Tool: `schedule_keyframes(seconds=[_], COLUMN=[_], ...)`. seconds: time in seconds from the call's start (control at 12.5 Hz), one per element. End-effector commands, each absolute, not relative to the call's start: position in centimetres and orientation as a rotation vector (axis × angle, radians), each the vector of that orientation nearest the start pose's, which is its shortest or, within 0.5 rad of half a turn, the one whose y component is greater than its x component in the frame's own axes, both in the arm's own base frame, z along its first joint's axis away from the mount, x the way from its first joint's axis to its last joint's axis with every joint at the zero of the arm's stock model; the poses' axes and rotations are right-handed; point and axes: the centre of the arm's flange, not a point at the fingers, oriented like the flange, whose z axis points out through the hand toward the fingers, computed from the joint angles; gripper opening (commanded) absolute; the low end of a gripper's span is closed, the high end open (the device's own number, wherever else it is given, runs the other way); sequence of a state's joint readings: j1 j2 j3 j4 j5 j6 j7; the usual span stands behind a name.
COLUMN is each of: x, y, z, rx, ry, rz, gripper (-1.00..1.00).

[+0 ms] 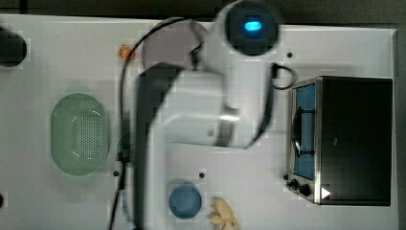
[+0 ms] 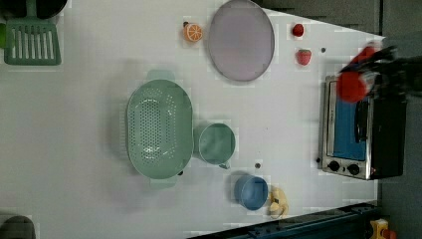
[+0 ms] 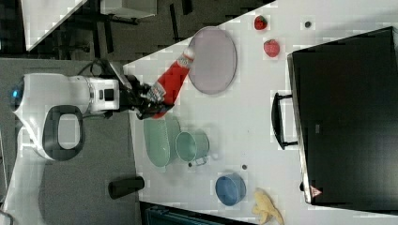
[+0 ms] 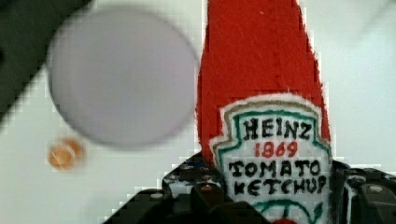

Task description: Pick Ketchup from oven and place it on table.

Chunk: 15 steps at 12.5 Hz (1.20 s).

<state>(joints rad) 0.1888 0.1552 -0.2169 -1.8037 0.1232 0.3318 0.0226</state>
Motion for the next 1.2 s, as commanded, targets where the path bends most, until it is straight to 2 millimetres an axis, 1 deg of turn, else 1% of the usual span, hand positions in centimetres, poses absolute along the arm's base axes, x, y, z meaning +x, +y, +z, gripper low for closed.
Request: schedule_keyframes(seconds=[0.08, 0.16, 0.4, 0.48, 0.56, 0.72, 0.8, 0.96, 1.12, 1.2], x=[59.0, 58.5, 56.5, 55.4, 54.8, 53.3, 52.9, 52.9, 52.4, 52.5], y=[0.1, 0.4, -0.4, -0.7, -1.0, -2.0, -2.5, -2.9, -3.1, -3.2], z=[43.1, 41.4, 35.9, 33.5, 32.1, 28.9, 27.0, 24.3, 21.9, 21.1], rx=[-2.809, -2.816, -2.830, -2.829, -2.827, -2.831, -2.834, -2.838, -2.852, -2.854], ry=[1.327, 1.324, 1.344, 1.355, 1.363, 1.399, 1.418, 1.431, 1.439, 1.441], rz=[0.131, 0.142, 0.118, 0.111, 0.102, 0.139, 0.146, 0.110, 0.125, 0.111], gripper=[0.23, 0.23, 0.23, 0.23, 0.23, 0.23, 0.23, 0.23, 0.26, 0.42])
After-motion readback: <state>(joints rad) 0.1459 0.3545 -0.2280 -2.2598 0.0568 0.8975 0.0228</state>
